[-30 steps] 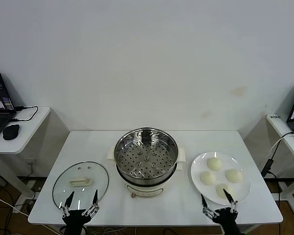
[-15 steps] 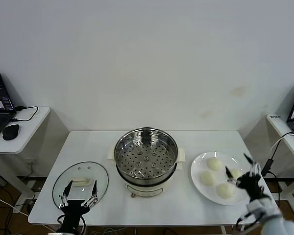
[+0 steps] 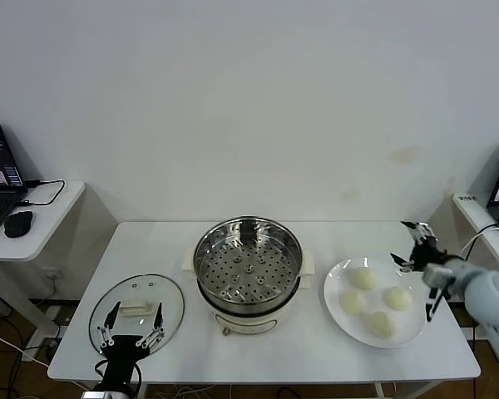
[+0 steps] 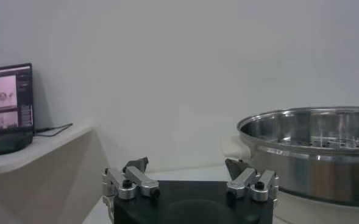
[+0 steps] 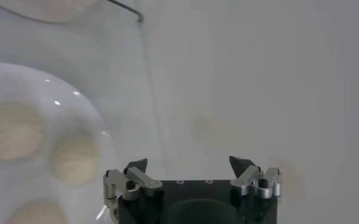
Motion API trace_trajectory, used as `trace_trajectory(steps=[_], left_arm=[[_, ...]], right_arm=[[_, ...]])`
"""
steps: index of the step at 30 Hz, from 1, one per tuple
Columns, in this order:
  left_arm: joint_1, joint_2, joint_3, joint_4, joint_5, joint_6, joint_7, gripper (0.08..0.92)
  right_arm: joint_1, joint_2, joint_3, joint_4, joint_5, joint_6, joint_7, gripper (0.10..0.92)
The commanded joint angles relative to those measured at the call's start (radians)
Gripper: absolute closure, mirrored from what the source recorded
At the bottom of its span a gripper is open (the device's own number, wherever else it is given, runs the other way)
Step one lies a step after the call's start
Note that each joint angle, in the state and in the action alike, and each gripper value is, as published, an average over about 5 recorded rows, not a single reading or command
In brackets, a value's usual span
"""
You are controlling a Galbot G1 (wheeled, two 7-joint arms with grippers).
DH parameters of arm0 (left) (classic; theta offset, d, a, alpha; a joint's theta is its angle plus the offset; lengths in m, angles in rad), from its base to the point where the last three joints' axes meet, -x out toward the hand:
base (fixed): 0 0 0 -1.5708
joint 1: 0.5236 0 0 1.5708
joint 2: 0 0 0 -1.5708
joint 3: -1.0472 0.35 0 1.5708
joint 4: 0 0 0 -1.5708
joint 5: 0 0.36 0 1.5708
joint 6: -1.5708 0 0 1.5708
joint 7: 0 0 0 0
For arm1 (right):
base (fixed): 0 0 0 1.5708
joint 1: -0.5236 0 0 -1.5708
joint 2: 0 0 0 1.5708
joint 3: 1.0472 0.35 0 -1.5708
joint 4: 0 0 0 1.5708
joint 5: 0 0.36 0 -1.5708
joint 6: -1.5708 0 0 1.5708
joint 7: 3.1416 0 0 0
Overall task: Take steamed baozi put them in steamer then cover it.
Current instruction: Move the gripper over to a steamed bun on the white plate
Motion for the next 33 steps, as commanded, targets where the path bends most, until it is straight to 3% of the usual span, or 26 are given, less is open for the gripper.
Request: trace_trajectory(steps=[1, 14, 33], left_arm=[[-0.004, 0.003, -0.004, 0.005, 0.013, 0.0, -0.001, 0.177], [-0.015, 0.01, -0.04, 0.014, -0.001, -0.006, -0.007, 0.177], [0.006, 0.004, -0.068, 0.008, 0.0, -0.011, -0.006, 0.177]], right_arm=[[0.524, -0.066, -0.547, -0.231, 0.07, 0.032, -0.32, 0.203], [0.674, 0.13, -0.732, -0.442, 0.035, 0.09, -0.361, 0.202], [0.598, 0.244, -0.709, -0.526, -0.019, 0.095, -0.321, 0.203]])
